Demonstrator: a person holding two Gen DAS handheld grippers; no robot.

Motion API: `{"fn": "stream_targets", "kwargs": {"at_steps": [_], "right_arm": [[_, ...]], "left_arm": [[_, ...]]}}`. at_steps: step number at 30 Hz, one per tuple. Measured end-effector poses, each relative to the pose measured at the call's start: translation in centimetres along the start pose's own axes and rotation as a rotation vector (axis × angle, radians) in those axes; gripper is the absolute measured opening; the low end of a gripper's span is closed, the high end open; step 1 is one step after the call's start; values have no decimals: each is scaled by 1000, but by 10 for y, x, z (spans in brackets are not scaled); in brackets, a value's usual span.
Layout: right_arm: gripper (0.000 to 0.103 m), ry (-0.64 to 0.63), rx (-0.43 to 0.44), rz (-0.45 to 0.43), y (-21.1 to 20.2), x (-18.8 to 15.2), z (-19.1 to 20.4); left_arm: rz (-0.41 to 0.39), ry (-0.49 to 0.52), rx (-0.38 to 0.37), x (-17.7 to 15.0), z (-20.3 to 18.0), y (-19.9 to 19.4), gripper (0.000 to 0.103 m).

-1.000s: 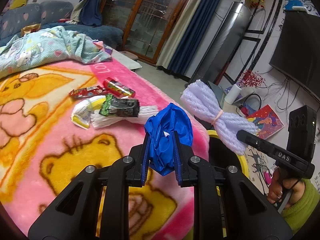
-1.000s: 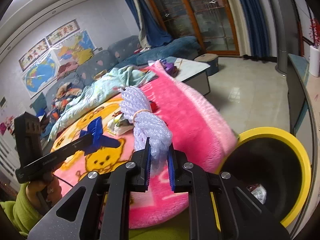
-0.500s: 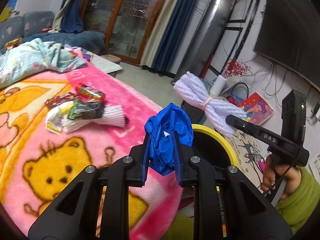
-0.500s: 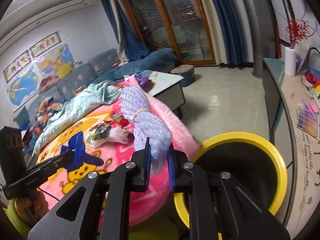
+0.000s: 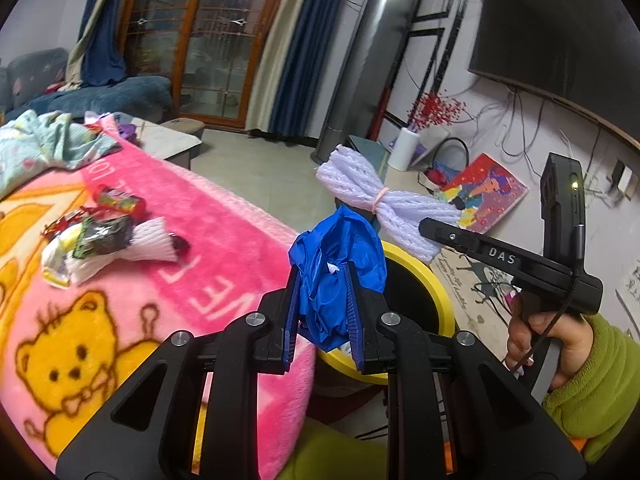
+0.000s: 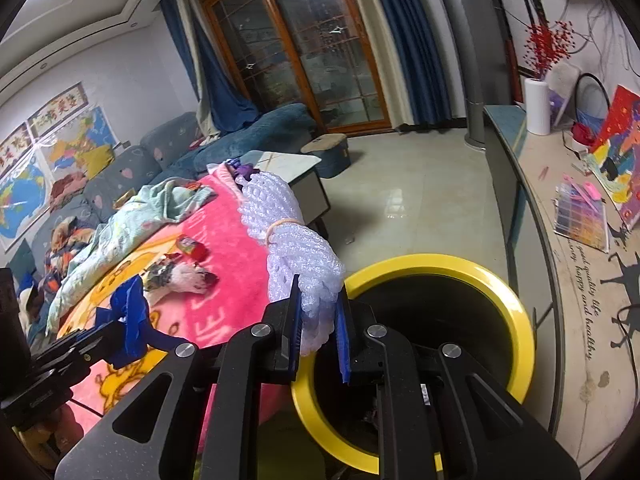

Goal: Collect trash
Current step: 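Carry the blue glove and white foam mesh toward the bin, then open the right gripper over the bin while the left releases the blue glove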

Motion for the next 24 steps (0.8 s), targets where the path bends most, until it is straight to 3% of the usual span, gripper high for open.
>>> {"fn": "stream_targets", "kwargs": {"at_steps": [24], "right_arm": [[14,126,-172,48,-8,-27,-75]], "left_arm": [[91,185,-72,-10,-71,63,15]]}}
Point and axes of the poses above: each gripper's, at about its wrist camera, not at the fingertips, and y roughly the way its jaws point, z to its left, x to its top, the point moved 1 cm from there along y, roughly the way its jaws point, and after that the axes turned 6 degrees about x, right-handed, at the moved point
